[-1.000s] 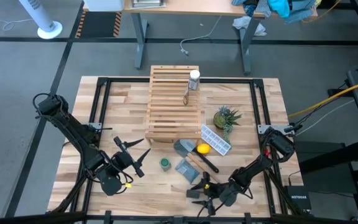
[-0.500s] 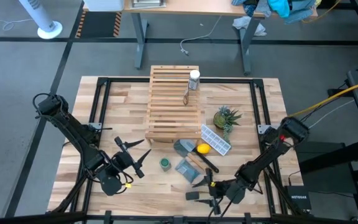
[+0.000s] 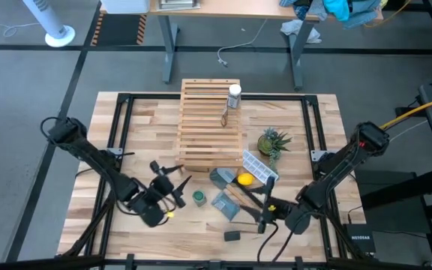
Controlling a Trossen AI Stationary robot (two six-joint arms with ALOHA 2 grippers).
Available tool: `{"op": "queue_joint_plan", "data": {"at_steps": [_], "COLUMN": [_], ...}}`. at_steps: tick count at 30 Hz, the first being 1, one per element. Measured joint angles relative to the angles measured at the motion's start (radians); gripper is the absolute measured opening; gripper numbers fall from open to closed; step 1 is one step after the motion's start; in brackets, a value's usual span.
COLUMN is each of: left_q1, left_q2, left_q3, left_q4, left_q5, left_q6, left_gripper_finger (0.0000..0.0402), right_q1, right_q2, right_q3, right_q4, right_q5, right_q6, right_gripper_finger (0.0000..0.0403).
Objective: Shelf spices
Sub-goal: Remove the brown and orange seasoning bag from the shelf
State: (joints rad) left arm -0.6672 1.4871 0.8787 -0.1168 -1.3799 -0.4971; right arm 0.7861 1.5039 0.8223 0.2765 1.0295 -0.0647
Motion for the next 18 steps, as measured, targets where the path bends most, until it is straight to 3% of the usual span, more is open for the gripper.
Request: {"op": "queue_joint_plan", "data": {"at_steps": [5, 12, 18], "left_q1": [0.129, 0.298, 0.412], "left_q2": [0.004, 0.005, 0.005], "left_q3": [0.000, 0.000, 0.000], "left_q4": [0.057, 0.425, 0.622], "left_q5": [0.070, 0.348, 0.448], "left_q6": [0.046, 0.368, 0.504], "left_gripper_finger": [0.0217, 0.0217, 0.0217], "right_q1": [-0.048, -0.130, -0.146], "right_q2": [-0.024, -0.024, -0.024], "right_q3": [0.000, 0.000, 0.000], "right_q4": [-0.060, -0.104, -0.122], "right_q5": [-0.010, -0.170, -0.247], "right_q6": [0.001, 0.029, 0.033], "right_gripper_finger": [0.0264, 0.0264, 0.0264]}}
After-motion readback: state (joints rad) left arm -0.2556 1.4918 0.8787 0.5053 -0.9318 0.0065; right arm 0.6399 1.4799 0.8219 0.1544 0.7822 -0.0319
